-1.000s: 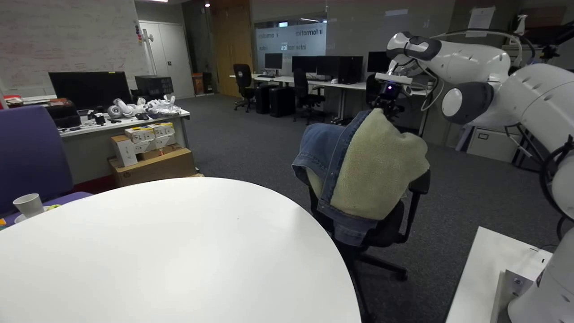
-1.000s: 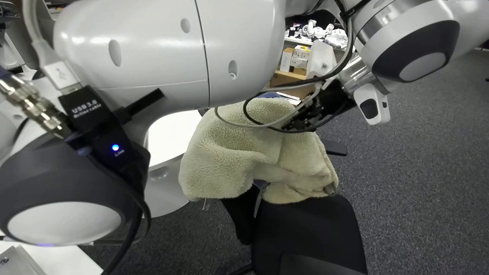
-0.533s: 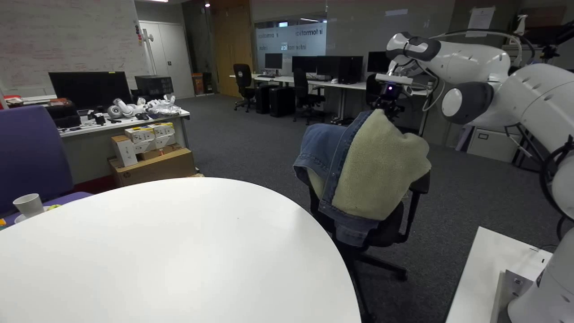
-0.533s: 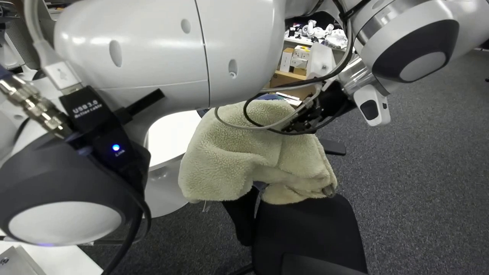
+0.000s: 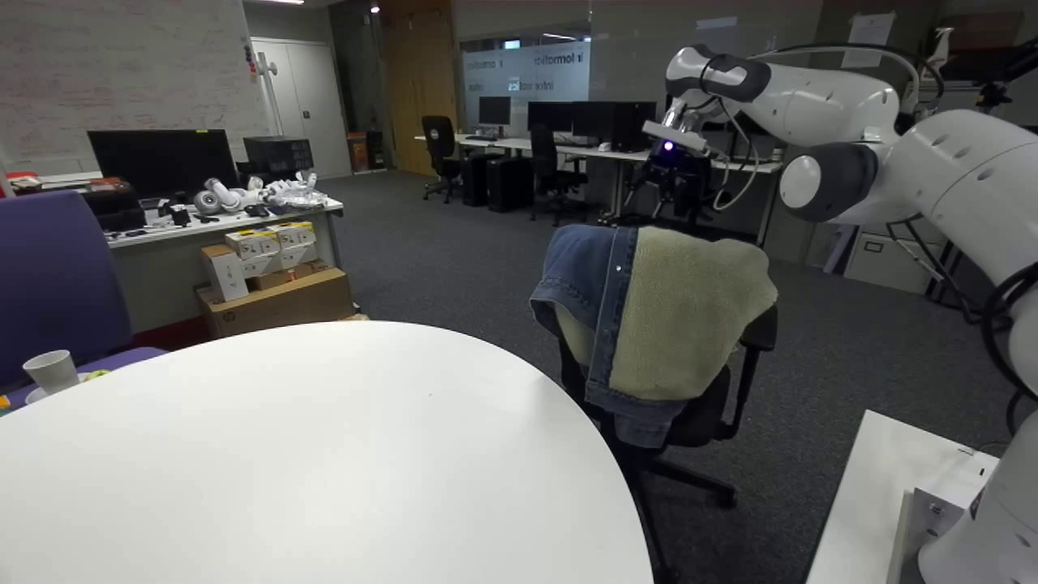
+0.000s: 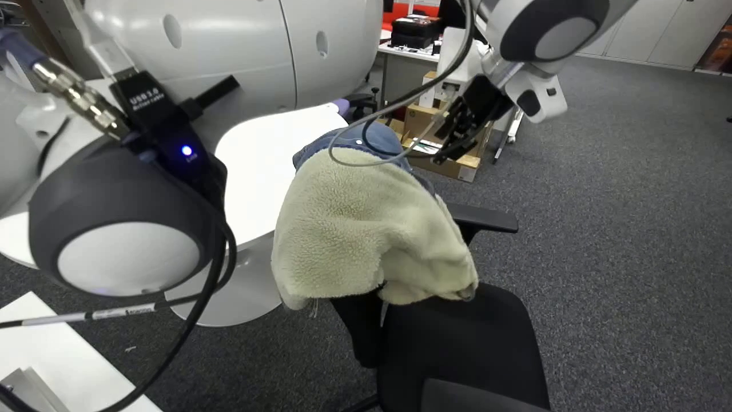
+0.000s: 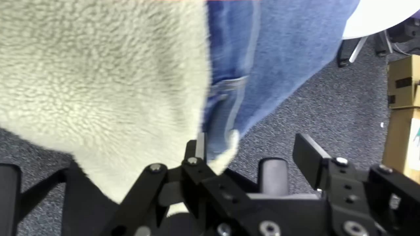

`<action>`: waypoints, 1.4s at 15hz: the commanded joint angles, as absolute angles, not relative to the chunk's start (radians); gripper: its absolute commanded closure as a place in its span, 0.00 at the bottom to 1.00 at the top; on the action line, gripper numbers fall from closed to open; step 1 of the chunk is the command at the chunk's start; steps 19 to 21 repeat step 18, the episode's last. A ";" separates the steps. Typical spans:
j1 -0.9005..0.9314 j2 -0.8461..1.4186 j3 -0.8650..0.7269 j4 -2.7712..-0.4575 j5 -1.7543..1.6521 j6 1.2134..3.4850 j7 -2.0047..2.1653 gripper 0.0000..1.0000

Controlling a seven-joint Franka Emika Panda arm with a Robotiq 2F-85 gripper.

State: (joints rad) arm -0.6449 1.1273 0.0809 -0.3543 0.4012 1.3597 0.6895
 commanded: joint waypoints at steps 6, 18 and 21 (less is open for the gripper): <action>-0.503 0.951 0.089 -0.359 0.366 1.523 0.601 0.00; -0.393 0.904 0.095 -0.393 0.353 1.523 0.453 0.00; -0.393 0.904 0.095 -0.393 0.353 1.523 0.453 0.00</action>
